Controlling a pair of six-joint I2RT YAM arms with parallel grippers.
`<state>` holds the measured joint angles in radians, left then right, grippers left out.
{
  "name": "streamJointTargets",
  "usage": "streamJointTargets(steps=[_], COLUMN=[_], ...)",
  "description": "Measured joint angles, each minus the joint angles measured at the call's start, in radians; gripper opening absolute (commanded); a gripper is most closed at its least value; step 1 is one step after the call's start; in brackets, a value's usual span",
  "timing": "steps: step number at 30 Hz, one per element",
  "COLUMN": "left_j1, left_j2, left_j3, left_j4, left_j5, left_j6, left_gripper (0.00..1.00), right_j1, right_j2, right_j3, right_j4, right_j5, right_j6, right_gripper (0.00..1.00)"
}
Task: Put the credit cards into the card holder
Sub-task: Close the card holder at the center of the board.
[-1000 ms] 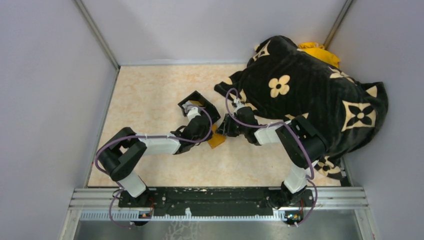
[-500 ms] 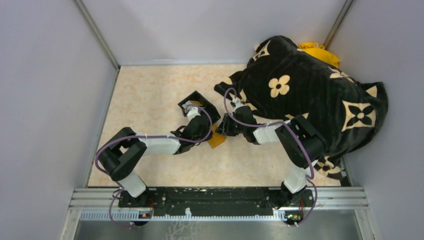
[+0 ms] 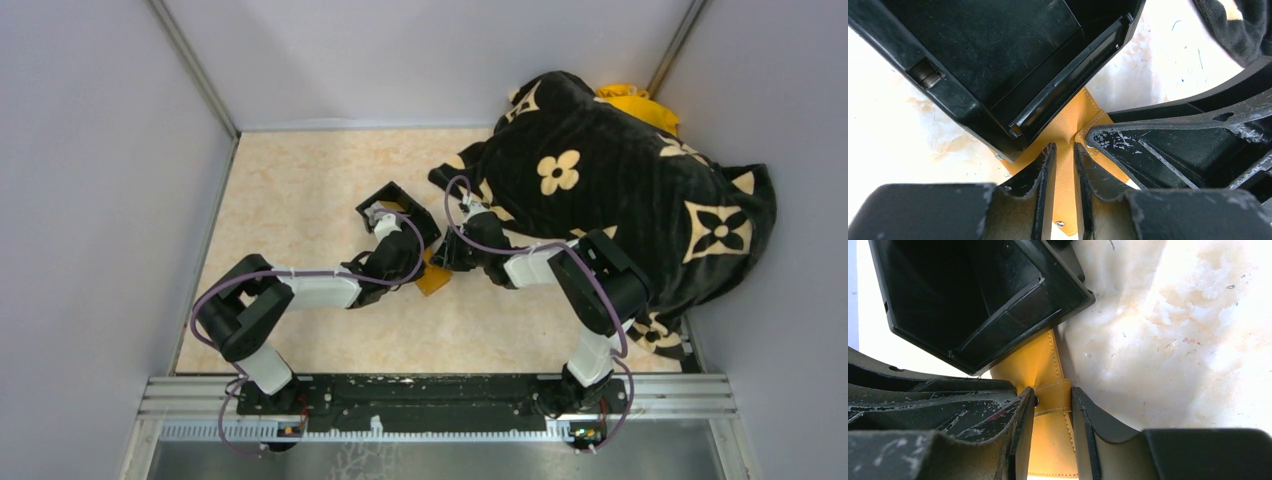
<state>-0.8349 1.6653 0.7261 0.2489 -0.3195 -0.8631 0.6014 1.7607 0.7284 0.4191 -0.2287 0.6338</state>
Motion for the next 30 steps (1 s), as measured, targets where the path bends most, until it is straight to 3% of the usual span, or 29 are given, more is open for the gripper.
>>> streamJointTargets(steps=[11, 30], left_j1=[0.0, 0.0], left_j2=[0.001, 0.016], left_j3=[0.0, 0.017], left_j4=[0.001, -0.03], left_j5=[0.0, -0.008], left_j6=[0.0, -0.024], left_gripper=[0.27, 0.26], right_j1=[0.023, 0.126], right_j2=[-0.008, 0.023], right_j3=[-0.063, -0.198], right_j4=[0.109, 0.397], right_j5=[0.06, 0.313], right_j6=[0.0, 0.04], right_gripper=[0.32, 0.28])
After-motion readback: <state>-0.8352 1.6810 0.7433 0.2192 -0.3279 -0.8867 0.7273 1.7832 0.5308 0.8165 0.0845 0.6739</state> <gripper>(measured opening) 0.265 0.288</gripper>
